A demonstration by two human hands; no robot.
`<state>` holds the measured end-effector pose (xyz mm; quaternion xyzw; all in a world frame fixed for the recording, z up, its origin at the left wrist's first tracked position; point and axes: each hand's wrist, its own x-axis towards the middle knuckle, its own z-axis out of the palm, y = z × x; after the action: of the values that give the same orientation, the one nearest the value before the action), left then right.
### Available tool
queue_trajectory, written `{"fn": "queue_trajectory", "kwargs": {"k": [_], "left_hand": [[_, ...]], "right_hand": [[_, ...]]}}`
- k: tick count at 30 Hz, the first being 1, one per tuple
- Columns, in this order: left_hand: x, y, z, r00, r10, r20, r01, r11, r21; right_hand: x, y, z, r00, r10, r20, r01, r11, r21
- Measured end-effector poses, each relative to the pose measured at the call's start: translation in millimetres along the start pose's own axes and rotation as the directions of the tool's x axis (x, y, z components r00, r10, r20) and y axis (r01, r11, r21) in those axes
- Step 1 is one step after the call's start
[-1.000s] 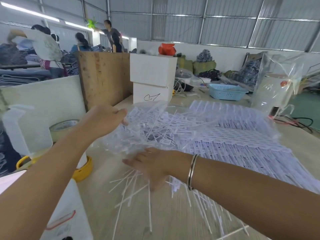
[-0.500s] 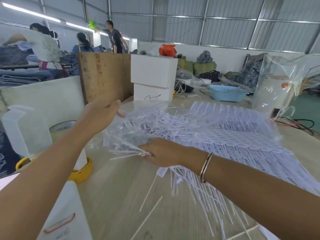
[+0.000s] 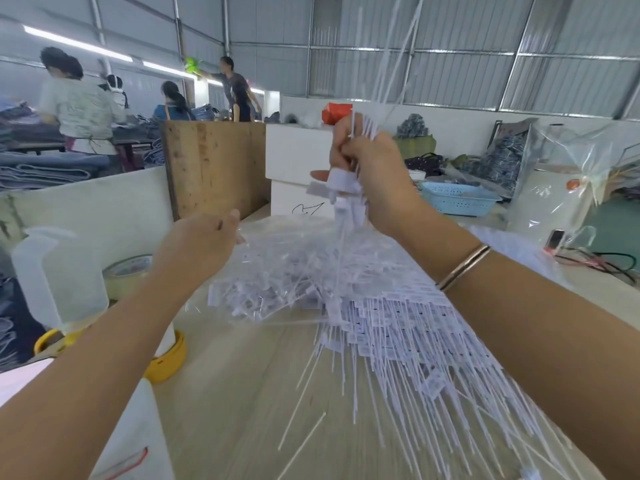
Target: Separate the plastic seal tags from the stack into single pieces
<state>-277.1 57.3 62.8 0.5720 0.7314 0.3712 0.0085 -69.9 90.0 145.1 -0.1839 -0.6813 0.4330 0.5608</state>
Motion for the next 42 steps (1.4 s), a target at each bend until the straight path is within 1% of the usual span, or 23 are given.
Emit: {"fn": "queue_trajectory", "kwargs": {"k": [3,5,6,7,9,11,12,13,15,17,19,20,23,25,27,28,29,30,32,34,37,40,42], "left_hand": [[1.7,-1.2,-3.4,0.999,-0.040,0.032,0.040,0.999,-0.008],[3.2,1.5,-4.4,0.987,-0.107,0.122,0.128,0.974,-0.186],[2.5,4.8,-5.4,0.967,-0.147,0.208,0.213,0.916,-0.341],[1.4,7.6,-6.7,0.938,-0.167,0.303,0.304,0.816,-0.491],[1.1,11.5,-8.5,0.898,-0.124,0.423,0.420,0.532,-0.735],[3.0,15.4,-10.1,0.878,-0.025,0.478,0.470,0.230,-0.852],[3.8,18.6,-11.4,0.879,-0.001,0.478,0.472,0.159,-0.867],[5.1,21.9,-12.6,0.888,-0.002,0.459,0.454,0.147,-0.879],[7.2,27.2,-15.4,0.926,-0.033,0.377,0.373,0.241,-0.896],[7.1,30.6,-19.2,0.958,-0.029,0.284,0.271,0.407,-0.872],[4.1,32.8,-21.2,0.971,0.054,0.233,0.166,0.552,-0.817],[2.0,32.5,-22.0,0.967,0.120,0.225,0.108,0.607,-0.787],[-2.1,32.6,-25.4,0.950,0.240,0.199,-0.050,0.748,-0.662],[-1.6,33.1,-29.0,0.950,0.266,0.166,-0.093,0.744,-0.661],[0.0,34.0,-34.4,0.965,0.244,0.098,-0.068,0.593,-0.803],[1.0,34.0,-36.9,0.976,0.199,0.087,-0.027,0.510,-0.860],[2.2,33.6,-38.5,0.982,0.168,0.086,-0.004,0.472,-0.882],[2.8,32.0,-38.0,0.983,0.165,0.081,-0.011,0.492,-0.871],[1.7,27.7,-30.6,0.968,0.228,0.105,-0.071,0.648,-0.758],[-3.7,23.7,-18.1,0.939,0.293,0.183,-0.136,0.801,-0.583],[-9.8,15.6,2.3,0.889,0.290,0.356,-0.176,0.931,-0.319],[-2.4,6.2,21.4,0.924,0.205,0.323,-0.174,0.977,-0.122],[4.6,1.8,25.1,0.949,0.132,0.287,-0.098,0.987,-0.130]], "right_hand": [[9.9,-11.0,-6.4,0.994,-0.026,-0.102,0.042,0.987,0.156],[14.3,-12.6,-4.7,0.967,-0.140,-0.211,0.165,0.981,0.103],[15.2,-11.3,-1.5,0.945,-0.204,-0.254,0.220,0.975,0.036],[15.1,-8.3,2.8,0.923,-0.265,-0.279,0.265,0.963,-0.041],[10.7,3.4,12.9,0.899,-0.359,-0.250,0.316,0.928,-0.198],[0.2,21.8,22.5,0.919,-0.386,-0.084,0.330,0.868,-0.371],[-6.4,32.6,25.9,0.931,-0.364,0.039,0.341,0.823,-0.453],[-11.8,43.5,27.7,0.928,-0.334,0.166,0.369,0.758,-0.538],[-14.1,67.5,24.1,0.893,-0.207,0.399,0.442,0.565,-0.696],[-5.6,88.0,14.3,0.878,0.016,0.479,0.427,0.425,-0.798],[7.4,102.6,2.8,0.870,0.228,0.436,0.338,0.369,-0.866],[15.8,109.0,-2.4,0.860,0.294,0.417,0.333,0.296,-0.895],[42.7,125.1,-14.7,0.880,0.373,0.292,0.375,-0.171,-0.911],[56.5,133.6,-15.4,0.913,0.357,0.196,0.338,-0.395,-0.854],[59.8,151.1,-11.2,0.896,0.427,0.122,0.354,-0.519,-0.778],[57.4,160.1,-11.0,0.883,0.465,0.067,0.332,-0.517,-0.789],[53.0,165.2,-12.0,0.870,0.492,0.008,0.257,-0.440,-0.860],[48.9,165.8,-14.1,0.858,0.514,-0.019,0.162,-0.306,-0.938],[45.5,154.8,-20.2,0.822,0.570,0.000,0.027,-0.039,-0.999],[45.3,127.0,-23.7,0.719,0.694,0.037,-0.062,0.116,-0.991],[32.0,85.5,-28.8,0.628,0.775,0.079,0.086,0.031,-0.996],[3.3,50.7,-33.5,0.648,0.761,0.036,0.300,-0.212,-0.930],[-21.4,23.8,-30.3,0.720,0.687,0.097,0.328,-0.214,-0.920]]}}
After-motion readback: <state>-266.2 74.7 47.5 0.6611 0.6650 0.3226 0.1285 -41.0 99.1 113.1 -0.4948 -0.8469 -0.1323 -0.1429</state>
